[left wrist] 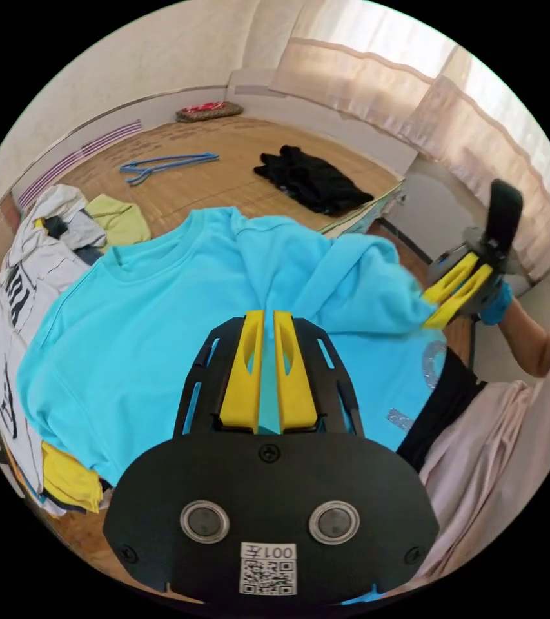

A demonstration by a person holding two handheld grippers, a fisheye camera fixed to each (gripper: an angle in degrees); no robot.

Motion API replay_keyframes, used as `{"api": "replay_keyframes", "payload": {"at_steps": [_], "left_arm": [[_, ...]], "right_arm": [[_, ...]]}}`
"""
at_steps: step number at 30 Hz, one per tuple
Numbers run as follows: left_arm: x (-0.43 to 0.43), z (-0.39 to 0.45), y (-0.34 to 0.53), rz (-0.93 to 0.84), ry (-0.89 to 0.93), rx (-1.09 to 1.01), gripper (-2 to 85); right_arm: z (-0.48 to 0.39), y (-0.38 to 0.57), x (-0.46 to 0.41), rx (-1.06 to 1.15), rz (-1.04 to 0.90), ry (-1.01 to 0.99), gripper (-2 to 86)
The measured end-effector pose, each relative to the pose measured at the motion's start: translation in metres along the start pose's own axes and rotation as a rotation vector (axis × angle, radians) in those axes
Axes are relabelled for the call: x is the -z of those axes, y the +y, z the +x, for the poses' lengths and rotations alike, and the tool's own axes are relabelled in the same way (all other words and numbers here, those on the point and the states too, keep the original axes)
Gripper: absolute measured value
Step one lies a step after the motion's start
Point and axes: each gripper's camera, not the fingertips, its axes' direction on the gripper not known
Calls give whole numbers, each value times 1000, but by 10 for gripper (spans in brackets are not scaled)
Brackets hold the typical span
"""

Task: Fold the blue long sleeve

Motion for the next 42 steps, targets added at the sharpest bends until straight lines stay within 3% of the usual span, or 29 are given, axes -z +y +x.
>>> {"api": "replay_keyframes", "payload": {"at_steps": [4, 11, 15, 24, 31, 33, 38, 42], "left_arm": [[2, 22, 0, 57, 136, -135, 22], [-44, 62, -20, -83, 162, -290, 44], [-37, 70, -13, -82, 127, -306, -3], [25, 66, 49, 8, 44, -303, -7], [61, 65, 97, 40, 26, -259, -8], [63, 66, 107, 32, 5, -248, -8], [63, 71, 130, -22, -18, -244, -8], [66, 72, 140, -22, -17, -237, -8]], "right_arm": [[-13, -2, -41, -45, -110, 8, 19], [-38, -6, -54, -71, -142, 53, 58], [-44, -4, -43, -72, -149, 84, 56], [-12, 5, 9, -207, -59, 227, 45], [28, 1, 32, -334, 35, 511, 127], [53, 6, 32, -441, 93, 496, 153], [132, 39, 23, -831, 183, 159, 172], [139, 53, 22, -866, 237, 43, 134]]}}
